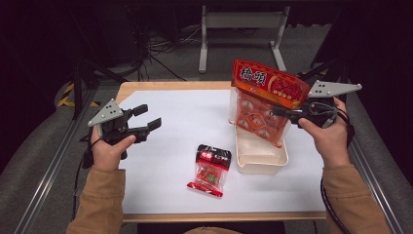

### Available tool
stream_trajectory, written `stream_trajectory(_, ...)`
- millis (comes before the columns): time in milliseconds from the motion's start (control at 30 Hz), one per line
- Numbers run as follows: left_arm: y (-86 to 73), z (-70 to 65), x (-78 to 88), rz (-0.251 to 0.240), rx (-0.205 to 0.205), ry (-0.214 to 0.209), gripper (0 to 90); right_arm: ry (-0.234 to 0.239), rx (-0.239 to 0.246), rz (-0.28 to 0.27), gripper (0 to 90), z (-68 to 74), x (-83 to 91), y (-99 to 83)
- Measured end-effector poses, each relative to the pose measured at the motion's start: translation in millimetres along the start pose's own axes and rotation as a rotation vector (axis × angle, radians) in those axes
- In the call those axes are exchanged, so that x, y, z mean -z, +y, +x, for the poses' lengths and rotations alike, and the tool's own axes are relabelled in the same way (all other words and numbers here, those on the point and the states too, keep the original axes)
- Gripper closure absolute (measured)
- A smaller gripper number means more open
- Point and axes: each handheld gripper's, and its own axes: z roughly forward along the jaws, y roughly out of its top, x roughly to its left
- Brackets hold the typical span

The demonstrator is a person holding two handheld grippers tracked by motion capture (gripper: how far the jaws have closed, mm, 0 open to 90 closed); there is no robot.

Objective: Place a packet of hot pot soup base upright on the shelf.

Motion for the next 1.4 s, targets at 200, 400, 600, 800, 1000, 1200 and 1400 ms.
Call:
stream_trajectory(200,-0.7,0.3,-0.9,0.006,-0.005,-0.002,27.5,-0.023,-0.004,0.034,71.0,-2.2,-5.0,-8.8)
stream_trajectory(400,-1.4,0.1,-1.6,0.008,-0.004,-0.006,27.4,-0.034,-0.015,0.040,70.9,-3.5,-5.8,-12.9)
stream_trajectory(600,-1.8,-0.5,-2.4,0.014,-0.004,-0.009,27.1,-0.055,-0.025,0.063,70.9,-3.5,-8.9,-17.1)
stream_trajectory(800,-2.5,-0.1,-3.0,0.019,-0.006,-0.007,26.7,-0.055,-0.035,0.088,70.8,-3.9,-14.3,-22.9)
stream_trajectory(1000,-3.2,-1.4,-4.6,0.025,-0.001,-0.012,26.4,-0.056,-0.039,0.092,70.8,-4.2,-16.5,-30.0)
stream_trajectory(1200,-3.5,-1.9,-6.1,0.029,-0.010,-0.010,26.3,-0.080,-0.044,0.107,70.7,-3.3,-19.0,-35.8)
stream_trajectory(1400,-3.7,-2.2,-6.7,0.031,-0.012,-0.014,26.2,-0.111,-0.023,0.125,70.7,1.7,-20.5,-36.6)
